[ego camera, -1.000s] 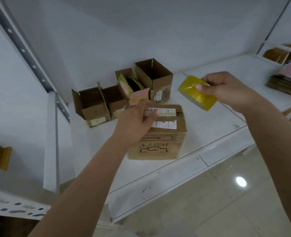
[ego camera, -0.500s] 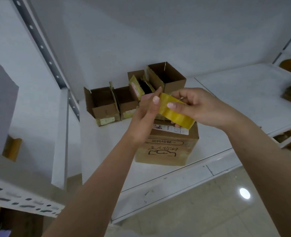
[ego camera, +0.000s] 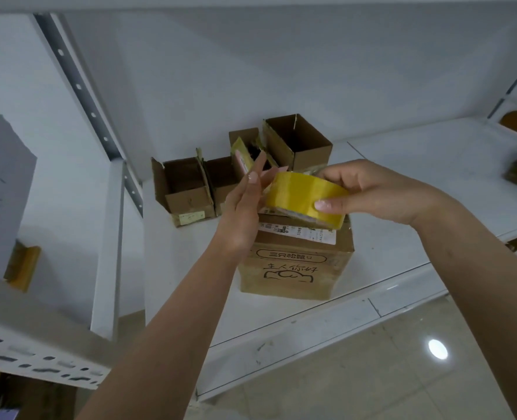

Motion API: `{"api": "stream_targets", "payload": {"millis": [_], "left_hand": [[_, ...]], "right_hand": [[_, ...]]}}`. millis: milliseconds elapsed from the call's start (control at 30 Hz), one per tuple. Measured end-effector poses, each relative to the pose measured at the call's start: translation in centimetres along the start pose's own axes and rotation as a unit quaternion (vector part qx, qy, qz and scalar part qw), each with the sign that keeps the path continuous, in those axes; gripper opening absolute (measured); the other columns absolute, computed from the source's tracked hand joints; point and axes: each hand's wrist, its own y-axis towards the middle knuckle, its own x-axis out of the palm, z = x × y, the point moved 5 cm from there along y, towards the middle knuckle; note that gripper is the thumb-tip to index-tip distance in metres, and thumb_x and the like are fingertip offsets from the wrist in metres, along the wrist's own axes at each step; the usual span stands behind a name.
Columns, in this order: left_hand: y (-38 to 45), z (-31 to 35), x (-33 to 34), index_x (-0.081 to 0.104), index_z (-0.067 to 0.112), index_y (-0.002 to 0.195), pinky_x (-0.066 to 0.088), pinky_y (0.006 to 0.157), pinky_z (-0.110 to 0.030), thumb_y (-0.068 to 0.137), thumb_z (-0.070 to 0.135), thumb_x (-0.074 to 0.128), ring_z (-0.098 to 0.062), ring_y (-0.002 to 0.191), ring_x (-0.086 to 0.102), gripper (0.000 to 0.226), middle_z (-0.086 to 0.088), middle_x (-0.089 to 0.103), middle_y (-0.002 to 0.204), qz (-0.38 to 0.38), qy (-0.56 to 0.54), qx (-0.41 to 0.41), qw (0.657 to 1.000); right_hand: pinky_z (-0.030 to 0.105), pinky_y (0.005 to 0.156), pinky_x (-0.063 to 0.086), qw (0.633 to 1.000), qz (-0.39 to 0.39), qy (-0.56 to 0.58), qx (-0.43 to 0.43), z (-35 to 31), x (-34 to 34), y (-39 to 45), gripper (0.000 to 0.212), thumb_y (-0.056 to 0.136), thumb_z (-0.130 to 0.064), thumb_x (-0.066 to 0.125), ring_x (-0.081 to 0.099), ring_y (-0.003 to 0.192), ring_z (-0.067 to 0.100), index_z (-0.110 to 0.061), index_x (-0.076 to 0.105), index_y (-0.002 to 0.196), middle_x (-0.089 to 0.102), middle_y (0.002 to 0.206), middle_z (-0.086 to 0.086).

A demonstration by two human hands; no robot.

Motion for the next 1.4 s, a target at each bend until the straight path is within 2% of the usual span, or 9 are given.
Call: {"api": "stream_targets", "payload": {"millis": [133,267,500,600,700,833,1033,1167,1400], "left_hand": [[0.2,-0.2,-0.7,0.035,0.032,0.147,0.042,0.109,-0.045,0.105,0.040,0.027,-0.011,0.120,0.058,0.044,0.008,0.060,0.132,0.048,-0.022,-0.003,0.999],[0.1,-0.4,-0.9,0.034,0.029,0.148,0.039,0.110,-0.048,0.101,0.044,0.030,-0.014,0.125,0.056,0.050,-0.001,0.058,0.136,0.080,-0.052,0.017,0.995],[0.2,-1.3,-1.5,0.035,0.028,0.147,0.047,0.105,-0.040,0.104,0.040,0.031,-0.016,0.115,0.064,0.045,0.003,0.062,0.127,0.174,-0.124,0.017,0.977],[0.7,-1.9,-2.2,0.034,0.028,0.148,0.049,0.101,-0.036,0.105,0.039,0.030,-0.017,0.112,0.065,0.045,0.004,0.065,0.119,0.183,-0.140,-0.007,0.973],[1.0,-2.3,-2.4,0.029,0.028,0.150,0.047,0.102,-0.036,0.105,0.037,0.032,-0.020,0.115,0.063,0.047,0.005,0.071,0.107,0.168,-0.146,-0.028,0.975],[1.3,-2.8,-2.9,0.026,0.025,0.152,0.046,0.104,-0.037,0.105,0.028,0.038,-0.018,0.111,0.065,0.048,0.002,0.076,0.097,0.157,-0.193,-0.064,0.966],[0.6,-3.3,-3.9,0.029,0.023,0.151,0.050,0.090,-0.020,0.103,0.030,0.043,-0.008,0.115,0.062,0.050,0.000,0.065,0.123,0.163,-0.119,-0.062,0.977],[-0.1,-4.7,-4.7,0.021,0.033,0.153,0.035,0.112,-0.040,0.100,0.044,0.041,-0.019,0.133,0.046,0.057,-0.003,0.049,0.145,0.144,-0.034,-0.074,0.986],[-0.7,-7.4,-4.5,0.019,0.032,0.153,0.053,0.084,-0.034,0.106,0.034,0.033,-0.016,0.098,0.071,0.050,0.005,0.075,0.102,0.165,-0.173,-0.145,0.960]], "right_hand": [[0.024,0.078,0.047,0.997,0.052,0.054,0.008,0.2,-1.3,0.3,0.046,0.079,-0.031,0.062,0.061,0.084,0.015,0.008,0.062,0.105,0.065,0.085,0.006],[0.029,0.081,0.050,0.993,0.104,0.042,0.043,0.7,-2.2,0.5,0.045,0.067,-0.051,0.072,0.067,0.078,0.011,-0.014,0.072,0.092,0.072,0.078,-0.004],[0.012,0.050,0.048,0.990,0.115,-0.039,0.076,-0.3,-1.6,2.2,0.061,0.057,-0.064,0.068,0.068,0.058,0.008,-0.008,0.076,0.081,0.074,0.071,0.004],[0.019,0.062,0.053,0.992,0.084,-0.014,0.096,0.5,-1.5,2.2,0.068,0.053,-0.068,0.066,0.072,0.069,0.011,-0.010,0.076,0.088,0.075,0.079,0.003],[0.022,0.071,0.055,0.992,0.054,0.059,0.096,1.3,-1.4,1.3,0.048,0.058,-0.060,0.067,0.072,0.080,0.013,-0.022,0.077,0.086,0.076,0.087,0.000],[0.028,0.077,0.052,0.988,0.096,0.085,0.082,1.6,-2.1,0.8,0.049,0.056,-0.053,0.069,0.069,0.083,0.017,-0.018,0.073,0.090,0.074,0.083,-0.001],[0.018,0.063,0.057,0.991,0.113,0.034,0.058,0.4,-1.5,1.6,0.058,0.055,-0.058,0.070,0.072,0.075,0.013,-0.015,0.076,0.094,0.076,0.084,0.002],[0.017,0.058,0.056,0.993,0.110,0.003,0.049,-0.3,-0.7,2.6,0.057,0.055,-0.061,0.071,0.073,0.070,0.013,-0.015,0.077,0.088,0.076,0.079,0.000],[0.026,0.067,0.057,0.989,0.140,-0.031,0.034,-1.1,0.2,3.9,0.055,0.060,-0.060,0.069,0.072,0.071,0.013,-0.013,0.076,0.087,0.074,0.075,-0.001]]}}
